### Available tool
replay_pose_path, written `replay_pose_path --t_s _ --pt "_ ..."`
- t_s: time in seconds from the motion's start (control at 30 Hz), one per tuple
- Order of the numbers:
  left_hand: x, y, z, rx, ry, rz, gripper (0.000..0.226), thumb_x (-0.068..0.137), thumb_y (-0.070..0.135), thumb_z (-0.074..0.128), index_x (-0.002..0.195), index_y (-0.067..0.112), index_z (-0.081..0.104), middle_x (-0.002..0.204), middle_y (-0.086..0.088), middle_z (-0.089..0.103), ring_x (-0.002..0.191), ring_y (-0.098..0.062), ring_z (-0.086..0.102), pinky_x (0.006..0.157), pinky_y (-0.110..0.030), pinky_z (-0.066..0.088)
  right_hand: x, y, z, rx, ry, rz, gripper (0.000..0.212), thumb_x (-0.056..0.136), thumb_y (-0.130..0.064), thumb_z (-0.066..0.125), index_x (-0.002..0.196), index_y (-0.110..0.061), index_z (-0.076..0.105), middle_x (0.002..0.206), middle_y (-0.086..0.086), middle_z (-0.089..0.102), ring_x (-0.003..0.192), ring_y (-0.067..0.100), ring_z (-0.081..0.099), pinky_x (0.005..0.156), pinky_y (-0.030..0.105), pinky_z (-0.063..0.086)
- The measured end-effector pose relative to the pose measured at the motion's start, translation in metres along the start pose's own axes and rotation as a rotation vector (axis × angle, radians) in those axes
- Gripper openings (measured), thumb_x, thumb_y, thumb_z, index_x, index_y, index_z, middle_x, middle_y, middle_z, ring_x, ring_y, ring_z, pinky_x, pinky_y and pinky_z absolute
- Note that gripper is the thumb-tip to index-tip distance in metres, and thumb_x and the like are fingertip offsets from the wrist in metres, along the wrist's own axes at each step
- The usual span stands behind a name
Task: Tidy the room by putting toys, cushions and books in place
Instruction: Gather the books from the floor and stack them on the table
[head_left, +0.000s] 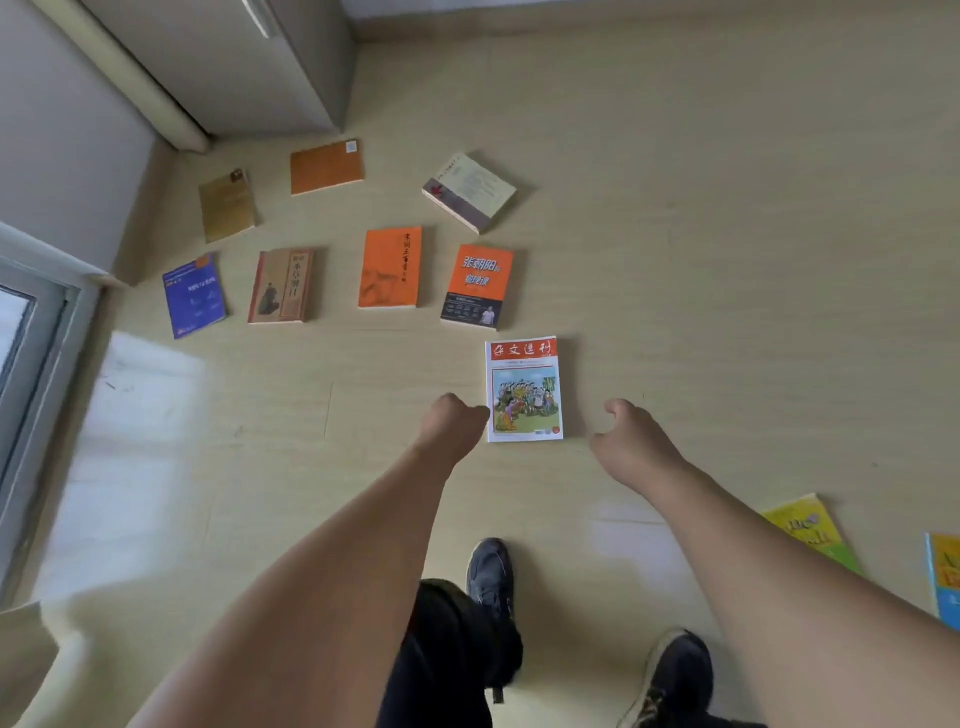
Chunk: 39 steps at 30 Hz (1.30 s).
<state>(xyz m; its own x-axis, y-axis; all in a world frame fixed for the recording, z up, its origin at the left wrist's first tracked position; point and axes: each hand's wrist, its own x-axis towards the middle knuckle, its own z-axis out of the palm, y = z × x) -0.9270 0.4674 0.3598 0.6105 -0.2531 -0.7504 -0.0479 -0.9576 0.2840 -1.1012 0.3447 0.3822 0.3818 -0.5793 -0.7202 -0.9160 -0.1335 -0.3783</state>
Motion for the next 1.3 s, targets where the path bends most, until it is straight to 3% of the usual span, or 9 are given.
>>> replay_pose_path --t_s 0.2,0.3,0.43,0.57,0.63,0.73,0.97,1.17,1.3 --pt "0.194 -0.038 0.189 -0.074 -0.016 -0.152 0.070 0.086 0.056 0.059 0.129 0.000 0.049 0.113 -0.013 0.062 0.105 -0.030 0.060 0.089 -0.036 0.049 0.185 0.134 0.127 -0.087 0.000 -0.024 0.051 0.091 -0.014 0.042 0.142 -0.011 0.035 0.144 0.012 0.038 0.129 0.033 0.042 0.101 0.036 0.039" --pt "0.307 -0.067 0.263 -0.119 0.049 -0.195 0.098 0.065 0.063 0.062 0.140 0.004 0.043 0.142 -0.018 0.049 0.128 -0.037 0.050 0.107 -0.048 0.043 0.262 0.195 0.184 -0.103 0.037 -0.036 0.048 0.090 -0.014 0.045 0.138 -0.010 0.037 0.140 0.013 0.040 0.126 0.034 0.044 0.098 0.037 0.038" --pt "0.388 -0.083 0.305 -0.095 0.240 -0.240 0.115 0.063 0.086 0.050 0.151 0.016 0.030 0.153 -0.011 0.034 0.141 -0.035 0.031 0.113 -0.042 0.029 0.322 0.261 0.223 -0.101 0.156 -0.079 0.040 0.090 -0.015 0.049 0.128 -0.006 0.042 0.132 0.015 0.045 0.117 0.037 0.049 0.090 0.037 0.040" --pt "0.386 -0.071 0.316 -0.139 0.357 -0.173 0.091 0.072 0.062 0.073 0.137 0.005 0.043 0.138 -0.016 0.047 0.126 -0.031 0.046 0.106 -0.041 0.041 0.340 0.320 0.240 -0.097 0.290 -0.020 0.049 0.089 -0.018 0.055 0.133 -0.004 0.041 0.134 0.015 0.045 0.122 0.035 0.045 0.097 0.037 0.038" --pt "0.365 -0.065 0.323 -0.362 0.276 -0.131 0.061 0.073 0.039 0.084 0.118 0.010 0.054 0.109 -0.003 0.059 0.097 -0.018 0.059 0.075 -0.027 0.052 0.331 0.344 0.243 -0.091 0.340 0.030 0.054 0.087 -0.019 0.056 0.137 -0.005 0.039 0.137 0.013 0.043 0.126 0.034 0.042 0.103 0.039 0.035" --pt "0.329 -0.055 0.362 -0.528 0.091 -0.148 0.030 0.085 0.012 0.074 0.112 0.010 0.063 0.067 -0.002 0.059 0.044 -0.011 0.056 0.038 -0.019 0.040 0.316 0.378 0.238 -0.085 0.423 0.124 0.055 0.086 -0.021 0.058 0.136 -0.008 0.040 0.136 0.012 0.043 0.127 0.034 0.040 0.107 0.042 0.033" --pt "0.270 -0.038 0.452 -0.651 0.062 -0.151 0.015 0.075 0.002 0.070 0.082 0.010 0.059 0.085 -0.010 0.068 0.075 -0.027 0.067 0.077 -0.041 0.060 0.295 0.455 0.224 -0.113 0.501 0.371 0.064 0.081 -0.021 0.059 0.140 -0.012 0.034 0.147 0.012 0.028 0.136 0.034 0.027 0.114 0.048 0.020" --pt "0.237 -0.042 0.494 -0.394 -0.007 -0.022 0.018 0.082 0.003 0.068 0.087 0.012 0.053 0.079 -0.006 0.060 0.065 -0.019 0.056 0.048 -0.025 0.042 0.284 0.509 0.219 -0.022 0.421 0.716 0.094 0.084 -0.051 0.061 0.152 -0.008 0.012 0.158 0.024 0.008 0.143 0.046 0.016 0.115 0.059 0.013" --pt "0.241 -0.035 0.497 -0.338 -0.090 -0.012 0.029 0.078 0.000 0.075 0.090 0.011 0.051 0.087 -0.009 0.066 0.079 -0.025 0.068 0.070 -0.040 0.060 0.289 0.530 0.218 -0.152 0.445 0.686 0.077 0.094 -0.036 0.049 0.149 0.004 0.014 0.149 0.037 0.021 0.136 0.048 0.030 0.104 0.054 0.034"
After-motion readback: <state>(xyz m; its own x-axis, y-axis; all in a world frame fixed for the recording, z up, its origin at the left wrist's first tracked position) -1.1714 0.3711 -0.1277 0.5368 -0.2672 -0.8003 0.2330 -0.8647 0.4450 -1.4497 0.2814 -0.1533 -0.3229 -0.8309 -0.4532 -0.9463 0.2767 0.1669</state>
